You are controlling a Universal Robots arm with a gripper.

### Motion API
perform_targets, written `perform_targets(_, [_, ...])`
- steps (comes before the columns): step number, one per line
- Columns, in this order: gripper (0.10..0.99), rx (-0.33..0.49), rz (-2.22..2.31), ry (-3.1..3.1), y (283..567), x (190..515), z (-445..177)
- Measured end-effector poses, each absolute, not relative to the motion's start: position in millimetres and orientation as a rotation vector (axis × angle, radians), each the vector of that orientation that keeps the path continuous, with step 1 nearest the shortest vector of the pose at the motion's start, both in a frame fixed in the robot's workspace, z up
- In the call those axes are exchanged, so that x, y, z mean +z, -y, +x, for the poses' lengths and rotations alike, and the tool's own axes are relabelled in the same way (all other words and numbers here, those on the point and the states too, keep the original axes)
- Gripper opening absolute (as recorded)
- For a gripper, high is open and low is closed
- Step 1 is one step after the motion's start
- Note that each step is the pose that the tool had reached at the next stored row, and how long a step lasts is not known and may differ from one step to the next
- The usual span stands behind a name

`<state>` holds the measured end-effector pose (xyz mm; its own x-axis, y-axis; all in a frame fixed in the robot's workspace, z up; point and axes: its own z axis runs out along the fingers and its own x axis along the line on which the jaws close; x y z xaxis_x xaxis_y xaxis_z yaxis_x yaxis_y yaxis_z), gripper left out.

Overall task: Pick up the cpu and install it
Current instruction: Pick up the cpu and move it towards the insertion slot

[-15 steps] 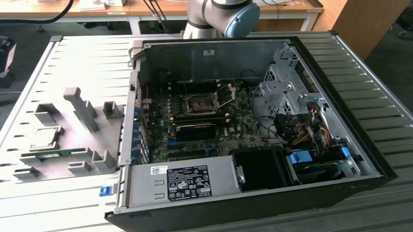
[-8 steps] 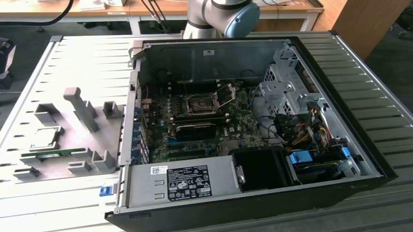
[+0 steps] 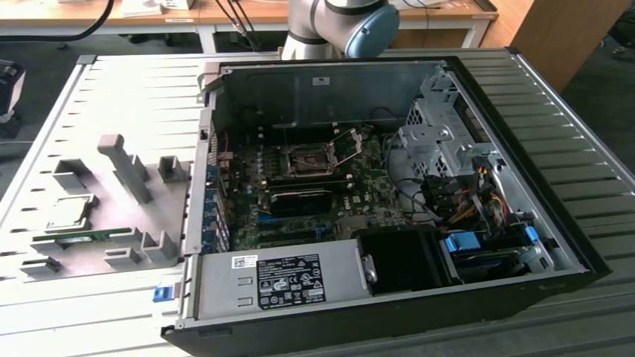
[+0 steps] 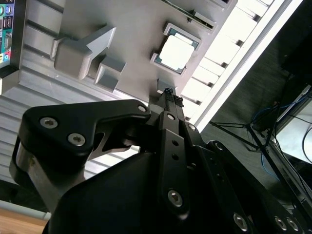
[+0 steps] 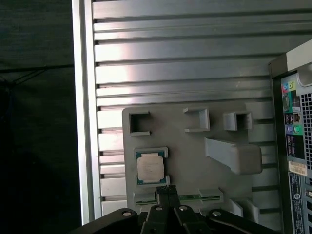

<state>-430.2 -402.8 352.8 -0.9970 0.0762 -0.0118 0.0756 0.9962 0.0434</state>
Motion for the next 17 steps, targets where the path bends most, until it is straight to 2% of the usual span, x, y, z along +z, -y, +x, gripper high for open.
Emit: perform_targets(17, [0.106,0.067,0.119,-3.125,403.3,346.7,-430.3])
